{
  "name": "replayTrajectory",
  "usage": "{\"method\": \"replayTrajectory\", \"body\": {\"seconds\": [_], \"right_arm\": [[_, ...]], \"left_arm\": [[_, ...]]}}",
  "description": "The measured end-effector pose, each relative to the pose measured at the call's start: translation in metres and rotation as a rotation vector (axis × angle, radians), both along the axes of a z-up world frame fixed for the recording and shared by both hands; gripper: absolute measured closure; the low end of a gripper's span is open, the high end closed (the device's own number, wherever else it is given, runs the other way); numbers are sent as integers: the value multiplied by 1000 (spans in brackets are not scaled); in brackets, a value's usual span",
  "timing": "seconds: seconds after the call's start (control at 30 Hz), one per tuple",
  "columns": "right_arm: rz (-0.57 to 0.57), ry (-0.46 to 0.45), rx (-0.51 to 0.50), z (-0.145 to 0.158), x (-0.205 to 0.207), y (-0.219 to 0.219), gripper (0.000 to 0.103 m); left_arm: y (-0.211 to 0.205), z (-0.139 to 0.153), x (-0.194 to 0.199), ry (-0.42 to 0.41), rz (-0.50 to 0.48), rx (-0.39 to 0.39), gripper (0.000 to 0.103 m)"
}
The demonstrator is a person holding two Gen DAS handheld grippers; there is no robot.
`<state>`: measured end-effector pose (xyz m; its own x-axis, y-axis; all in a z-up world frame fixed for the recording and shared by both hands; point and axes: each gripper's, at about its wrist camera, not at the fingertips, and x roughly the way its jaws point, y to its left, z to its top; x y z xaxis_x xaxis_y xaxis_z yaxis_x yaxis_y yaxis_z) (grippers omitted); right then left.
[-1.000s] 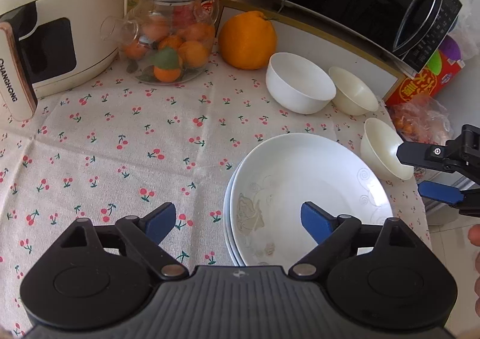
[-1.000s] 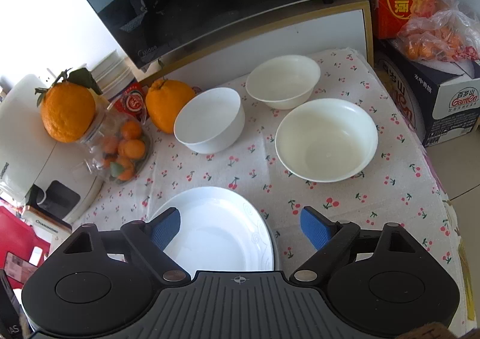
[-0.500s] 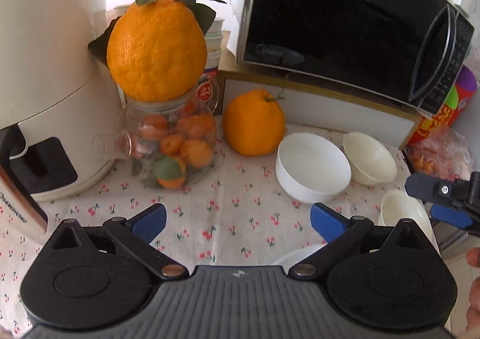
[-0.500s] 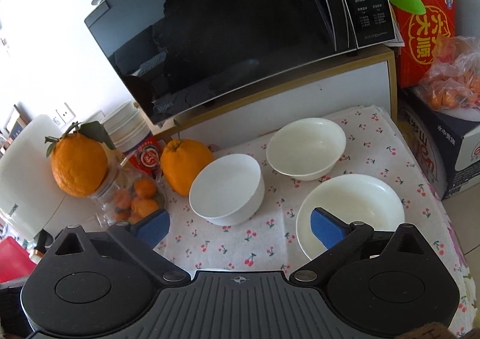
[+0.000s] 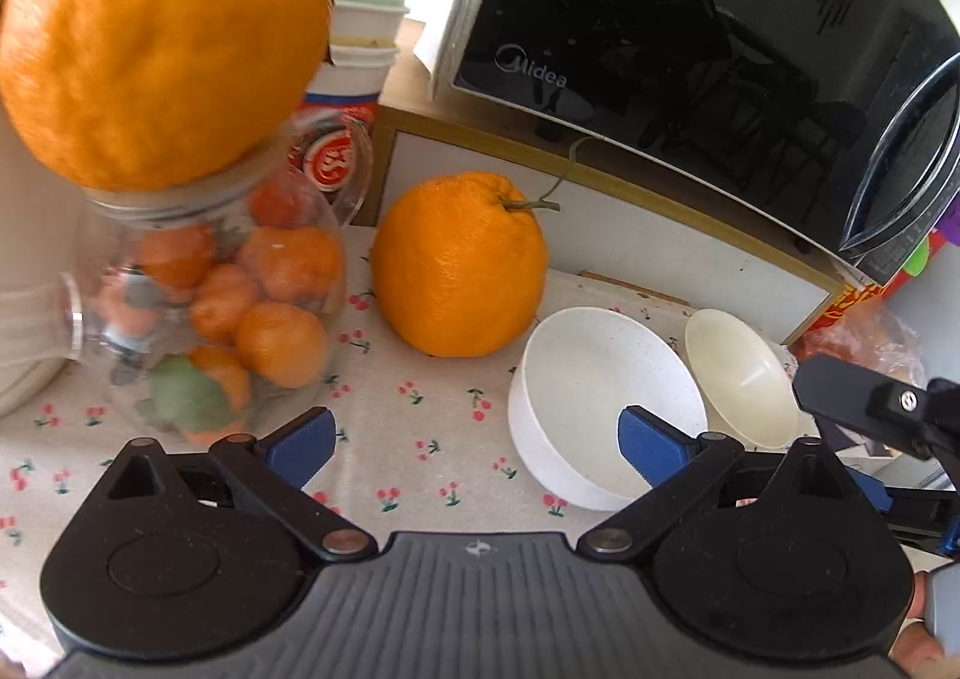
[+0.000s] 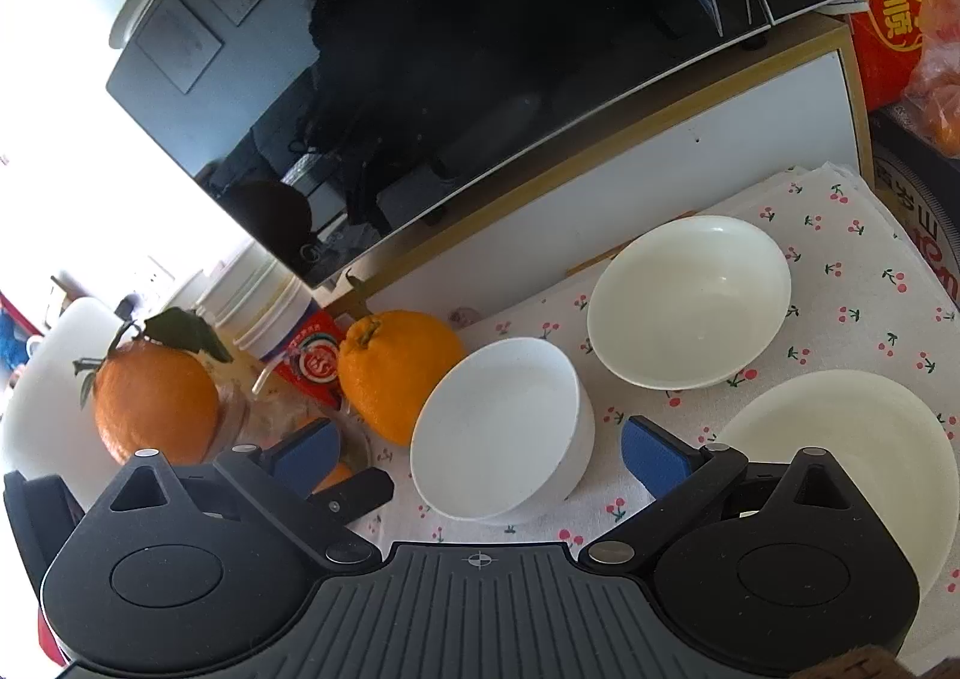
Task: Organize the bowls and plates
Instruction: 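Move both tools to the white bowl beside the large orange, then close both grippers on the white bowl rim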
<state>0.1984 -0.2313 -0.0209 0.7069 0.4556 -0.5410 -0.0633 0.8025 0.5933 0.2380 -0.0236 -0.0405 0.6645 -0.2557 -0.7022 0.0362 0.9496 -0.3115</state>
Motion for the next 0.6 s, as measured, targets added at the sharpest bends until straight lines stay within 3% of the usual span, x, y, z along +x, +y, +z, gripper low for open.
{"method": "replayTrajectory", "body": {"seconds": [0.13,0.4,0.5,0.6], "right_arm": [[-18,31,58,-10,11,1,2],[-69,45,41,-20,22,4,3],[-78,55,24,-22,25,7,9],[-81,70,14,-25,27,9,22]], "left_arm": [[2,-10,9,9,2,-61,18],[2,-22,10,-6,4,-170,53],[0,-24,10,-9,5,-200,61],[-3,-25,9,-14,-1,-208,68]]}}
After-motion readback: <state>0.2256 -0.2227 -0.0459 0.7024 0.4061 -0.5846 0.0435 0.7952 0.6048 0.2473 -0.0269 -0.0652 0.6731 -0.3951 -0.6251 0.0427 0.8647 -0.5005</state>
